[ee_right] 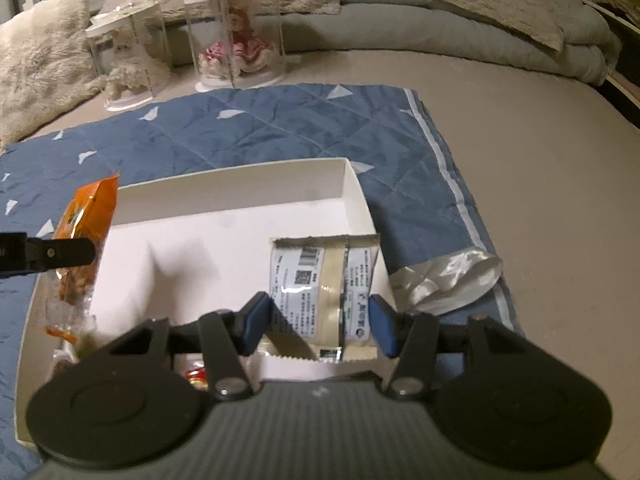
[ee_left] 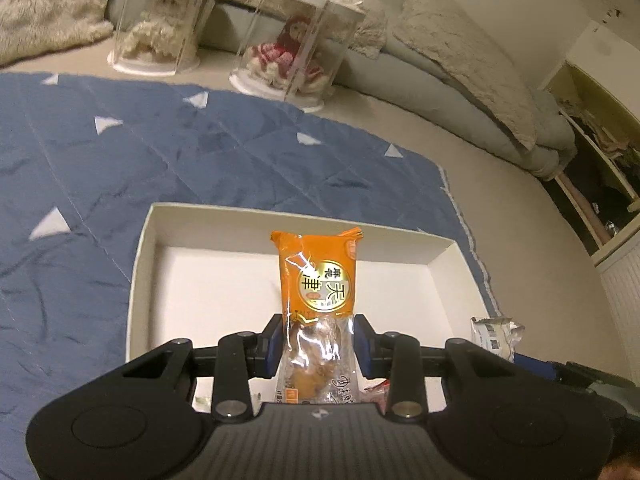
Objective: Organize snacks
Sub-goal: 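Lower both packs into the white box and open both tools, then move both tools from the box toward the brown bar and orange bar, then grasp the brown chocolate bar with the left tool while the right tool grasps the orange bar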
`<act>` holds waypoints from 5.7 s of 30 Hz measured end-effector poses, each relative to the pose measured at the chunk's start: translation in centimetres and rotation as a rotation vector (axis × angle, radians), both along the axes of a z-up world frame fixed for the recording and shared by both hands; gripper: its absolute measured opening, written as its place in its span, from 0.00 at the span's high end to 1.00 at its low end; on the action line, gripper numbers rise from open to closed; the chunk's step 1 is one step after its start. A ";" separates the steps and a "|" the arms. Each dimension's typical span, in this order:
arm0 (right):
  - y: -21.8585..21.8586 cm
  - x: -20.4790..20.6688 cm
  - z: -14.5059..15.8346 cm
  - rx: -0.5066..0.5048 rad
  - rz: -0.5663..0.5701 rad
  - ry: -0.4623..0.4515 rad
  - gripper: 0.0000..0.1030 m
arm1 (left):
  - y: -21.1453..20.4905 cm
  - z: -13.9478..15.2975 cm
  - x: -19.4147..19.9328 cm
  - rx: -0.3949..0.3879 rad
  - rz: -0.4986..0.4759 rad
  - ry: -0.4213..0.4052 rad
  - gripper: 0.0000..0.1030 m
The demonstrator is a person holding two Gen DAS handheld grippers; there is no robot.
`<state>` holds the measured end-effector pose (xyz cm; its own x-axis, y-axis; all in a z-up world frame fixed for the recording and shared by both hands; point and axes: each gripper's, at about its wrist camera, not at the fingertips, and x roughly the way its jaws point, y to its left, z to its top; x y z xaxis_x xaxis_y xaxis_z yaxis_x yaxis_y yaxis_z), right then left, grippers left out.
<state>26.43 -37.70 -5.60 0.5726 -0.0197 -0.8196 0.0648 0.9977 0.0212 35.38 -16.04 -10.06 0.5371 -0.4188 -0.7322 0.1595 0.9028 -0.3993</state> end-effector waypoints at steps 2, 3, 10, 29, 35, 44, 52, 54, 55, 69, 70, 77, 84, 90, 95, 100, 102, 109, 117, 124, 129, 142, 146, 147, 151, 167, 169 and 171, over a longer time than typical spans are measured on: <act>0.0 0.3 -0.3 0.001 0.006 0.007 0.42 | 0.0 -0.6 0.3 -0.006 0.015 0.016 0.63; 0.0 0.5 -0.4 0.002 0.010 0.011 0.42 | 0.1 -0.9 0.6 -0.015 0.027 0.025 0.63; 0.3 1.1 -0.9 -0.015 0.037 0.018 0.42 | 0.6 -1.7 1.0 -0.070 0.079 0.042 0.57; -0.1 0.0 -0.5 -0.033 0.022 0.034 0.29 | -1.4 -1.2 -0.5 0.128 -0.062 0.074 0.35; -0.2 -0.6 0.2 -0.027 0.013 0.025 0.29 | -1.3 -0.7 -1.1 0.153 -0.080 0.081 0.27; -0.1 -2.3 2.1 -0.018 -0.022 -0.010 0.14 | -0.8 0.5 -2.8 0.217 -0.107 0.052 0.05; 0.2 -4.2 3.8 -0.017 -0.071 -0.044 0.00 | 0.5 1.5 -4.2 0.234 -0.101 0.050 0.00; 0.3 -4.6 4.1 -0.012 -0.077 -0.042 0.00 | 0.8 1.9 -4.6 0.231 -0.102 0.049 0.00; 0.4 -4.8 4.3 -0.011 -0.074 -0.039 0.00 | 1.0 2.1 -4.7 0.228 -0.104 0.048 0.00; 5.8 -5.2 5.2 -0.010 0.006 -0.070 0.00 | 8.0 4.3 -6.0 0.262 -0.003 0.007 0.00; 6.3 -5.1 5.3 -0.009 0.013 -0.071 0.00 | 8.7 4.4 -6.0 0.262 0.010 0.007 0.00; 10.2 -3.9 5.4 0.015 0.068 -0.075 0.00 | 13.8 5.2 -6.1 0.255 0.096 0.008 0.00; 14.9 -2.9 5.6 0.025 0.142 -0.080 0.00 | 18.5 5.9 -6.4 0.270 0.171 0.001 0.00; 18.5 -2.3 5.6 0.036 0.198 -0.080 0.00 | 22.3 6.1 -7.1 0.284 0.227 0.001 0.00; 21.5 -1.5 5.3 0.038 0.249 -0.079 0.00 | 25.5 6.0 -7.6 0.299 0.276 0.009 0.00; 24.1 -0.8 4.9 0.051 0.281 -0.077 0.00 | 28.5 5.9 -8.2 0.326 0.323 0.018 0.00; 25.1 -0.7 4.7 0.056 0.287 -0.077 0.00 | 29.9 6.0 -8.4 0.334 0.341 0.019 0.00; 29.4 -0.6 3.9 0.072 0.334 -0.069 0.00 | 34.4 5.6 -9.3 0.354 0.421 0.027 0.00; 34.4 0.1 2.7 0.151 0.339 -0.048 0.00 | 39.0 4.0 -9.2 0.389 0.493 0.052 0.00; 38.4 2.0 0.9 0.269 0.245 0.004 0.00 | 40.5 3.5 -8.4 0.404 0.486 -0.003 0.00; 40.2 3.4 -0.6 0.390 0.124 0.061 0.00 | 40.7 2.1 -6.9 0.439 0.468 0.012 0.00; 44.0 4.3 -3.0 0.411 0.038 0.131 0.31 | 41.8 -0.4 -5.2 0.464 0.473 0.104 0.12; 44.1 4.0 -2.9 0.382 0.081 0.150 0.42 | 41.7 -0.7 -5.2 0.467 0.466 0.126 0.13; 44.0 3.9 -2.7 0.378 0.093 0.151 0.46 | 41.7 -0.7 -5.2 0.464 0.467 0.129 0.15; 43.2 3.3 -2.0 0.336 0.160 0.151 0.55 | 42.1 -0.6 -5.4 0.422 0.496 0.138 0.19; 36.9 -1.2 0.0 0.114 0.552 0.207 0.58 | 42.4 -0.8 -4.8 0.358 0.610 0.149 0.34; 36.2 -2.1 0.1 0.100 0.573 0.212 0.58 | 42.1 -0.9 -4.6 0.378 0.602 0.152 0.34; 35.7 -3.0 0.2 0.090 0.587 0.214 0.58 | 42.0 -1.0 -4.5 0.392 0.600 0.155 0.37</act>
<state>23.43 -2.03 -5.36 0.2903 0.3225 -0.9010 -0.4807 0.8632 0.1541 30.91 25.92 -11.06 0.4696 0.2232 -0.8542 -0.4396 0.8982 -0.0070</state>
